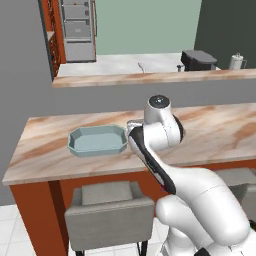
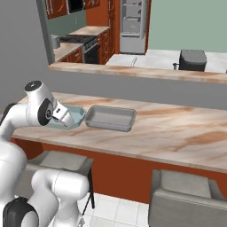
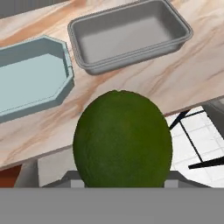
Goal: Place the cold items (peach and lime) from the fridge in one tupperware on the dining counter. Place the warm items (kebab skewer and hot dog) in the stove area in another tupperware.
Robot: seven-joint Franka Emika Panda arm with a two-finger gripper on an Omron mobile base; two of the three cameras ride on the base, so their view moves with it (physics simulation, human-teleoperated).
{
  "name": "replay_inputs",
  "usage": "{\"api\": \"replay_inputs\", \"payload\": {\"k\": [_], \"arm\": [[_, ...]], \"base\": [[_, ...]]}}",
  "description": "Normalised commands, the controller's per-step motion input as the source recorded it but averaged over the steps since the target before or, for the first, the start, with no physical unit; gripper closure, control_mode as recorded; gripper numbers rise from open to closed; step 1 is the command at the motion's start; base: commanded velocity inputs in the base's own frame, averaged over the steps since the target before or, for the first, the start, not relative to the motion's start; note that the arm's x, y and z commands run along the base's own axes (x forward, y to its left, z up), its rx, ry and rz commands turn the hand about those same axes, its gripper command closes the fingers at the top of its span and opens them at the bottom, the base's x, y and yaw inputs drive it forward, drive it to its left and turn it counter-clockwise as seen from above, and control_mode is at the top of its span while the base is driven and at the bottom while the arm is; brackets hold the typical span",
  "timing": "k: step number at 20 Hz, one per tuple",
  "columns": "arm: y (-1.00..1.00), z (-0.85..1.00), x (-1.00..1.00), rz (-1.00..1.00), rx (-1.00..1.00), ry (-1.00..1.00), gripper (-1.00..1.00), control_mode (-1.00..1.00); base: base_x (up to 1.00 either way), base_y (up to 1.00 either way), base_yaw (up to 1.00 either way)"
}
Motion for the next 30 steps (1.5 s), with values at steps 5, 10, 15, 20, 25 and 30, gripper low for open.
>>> {"api": "replay_inputs", "payload": {"k": [5, 10, 15, 20, 25, 30], "arm": [[0.77, -0.02, 0.99, -0.03, 0.00, 0.00, 1.00, -1.00], [0.73, -0.12, 1.00, 0.05, 0.04, 0.16, 1.00, -1.00], [0.53, -0.22, 0.97, 0.12, 0.09, 0.17, 1.00, -1.00], [0.35, -0.38, 0.67, 0.07, 0.05, 0.09, 1.00, -1.00], [0.28, -0.46, 0.45, 0.02, 0.02, 0.04, 1.00, -1.00], [0.29, -0.50, 0.46, 0.00, 0.00, 0.03, 1.00, -1.00]], "base": [[0.00, 0.00, 0.00], [0.00, 0.00, 0.00], [0.00, 0.00, 0.00], [0.00, 0.00, 0.00], [0.00, 0.00, 0.00], [0.00, 0.00, 0.00]]}}
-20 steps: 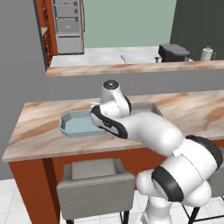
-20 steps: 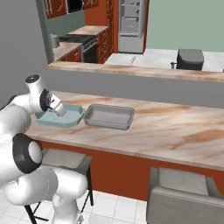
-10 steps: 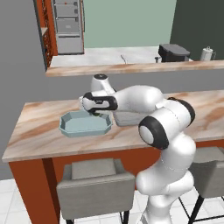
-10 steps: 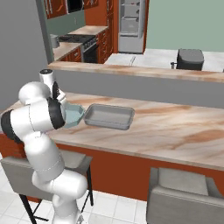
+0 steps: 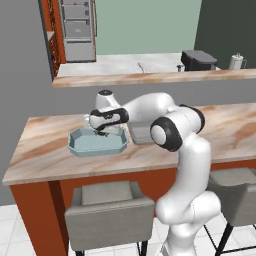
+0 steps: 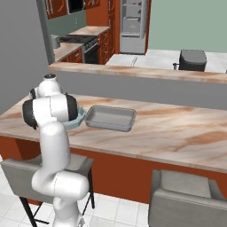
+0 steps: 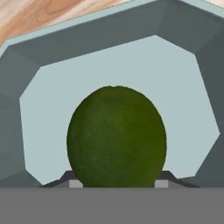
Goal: Place the cold items (peach and lime) from the fridge in one tupperware on the dining counter. Place the warm items (kebab skewer and hot dog) in the stove area in another tupperware.
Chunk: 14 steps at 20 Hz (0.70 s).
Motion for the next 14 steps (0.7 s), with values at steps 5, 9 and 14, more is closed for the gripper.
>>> {"api": "replay_inputs", "payload": {"k": [5, 9, 14], "arm": [[0.23, -0.51, 0.41, 0.00, 0.00, 0.03, 1.00, -1.00], [0.07, -0.51, 0.36, 0.00, 0.00, 0.00, 1.00, -1.00], [0.00, -0.51, 0.24, 0.00, 0.00, 0.00, 1.00, -1.00]], "base": [[0.00, 0.00, 0.00], [0.00, 0.00, 0.00], [0.00, 0.00, 0.00]]}}
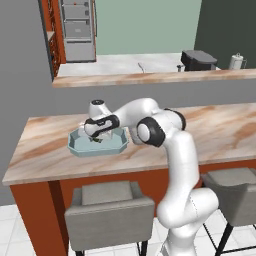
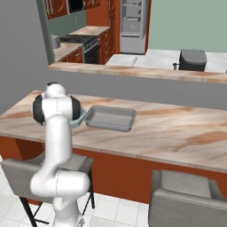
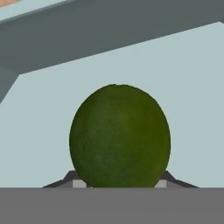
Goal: Place the cold items (peach and lime) from the fridge in one tupperware on the dining counter. Place the warm items (kebab skewer and hot dog) in the stove area in another tupperware.
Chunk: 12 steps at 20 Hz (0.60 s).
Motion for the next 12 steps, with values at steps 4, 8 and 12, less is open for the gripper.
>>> {"api": "replay_inputs", "payload": {"k": [4, 8, 12], "arm": [[0.00, -0.33, 0.09, 0.00, 0.02, -0.02, -1.00, -1.00], [0.00, -0.03, 0.02, 0.00, 0.04, -0.03, -1.00, -1.00], [-0.13, 0.25, 0.00, 0.00, 0.06, -0.04, -1.00, -1.00]], "base": [[0.00, 0.00, 0.00], [0.00, 0.00, 0.00], [0.00, 0.00, 0.00]]}}
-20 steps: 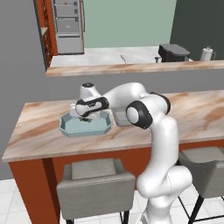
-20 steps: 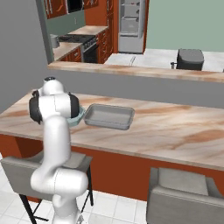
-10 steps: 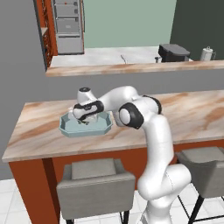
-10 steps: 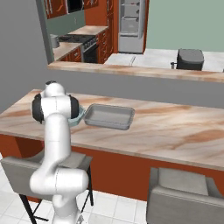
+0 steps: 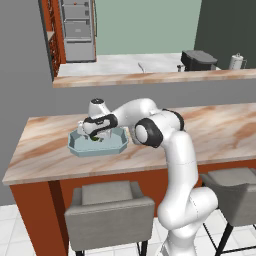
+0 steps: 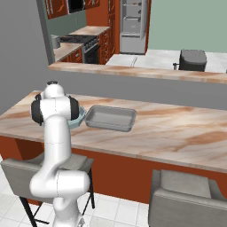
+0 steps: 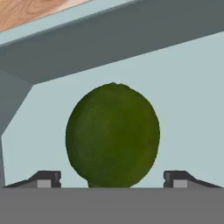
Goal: Place the cold items (peach and lime) from the fridge in one tupperware on the dining counter. Place the warm items (kebab skewer and hot dog) in the stove area in another tupperware.
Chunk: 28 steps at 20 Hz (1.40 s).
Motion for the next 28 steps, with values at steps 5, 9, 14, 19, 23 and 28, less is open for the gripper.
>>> {"api": "replay_inputs", "payload": {"k": [5, 9, 14, 19, 23, 28], "arm": [[-0.29, 0.66, 0.00, 0.00, 0.04, -0.11, -1.00, -1.00], [-0.35, 0.71, 0.00, 0.00, 0.02, -0.11, -1.00, -1.00], [-0.28, 0.65, -0.07, 0.00, 0.00, -0.08, -1.00, -1.00], [-0.26, 0.49, -0.61, 0.00, 0.02, -0.02, -1.00, -1.00], [-0.29, 0.53, -1.00, 0.00, 0.00, -0.08, -1.00, -1.00], [-0.31, 0.51, -1.00, 0.04, 0.00, -0.07, -1.00, -1.00]], "base": [[0.00, 0.00, 0.00], [0.00, 0.00, 0.00], [0.00, 0.00, 0.00], [0.00, 0.00, 0.00], [0.00, 0.00, 0.00], [0.00, 0.00, 0.00]]}}
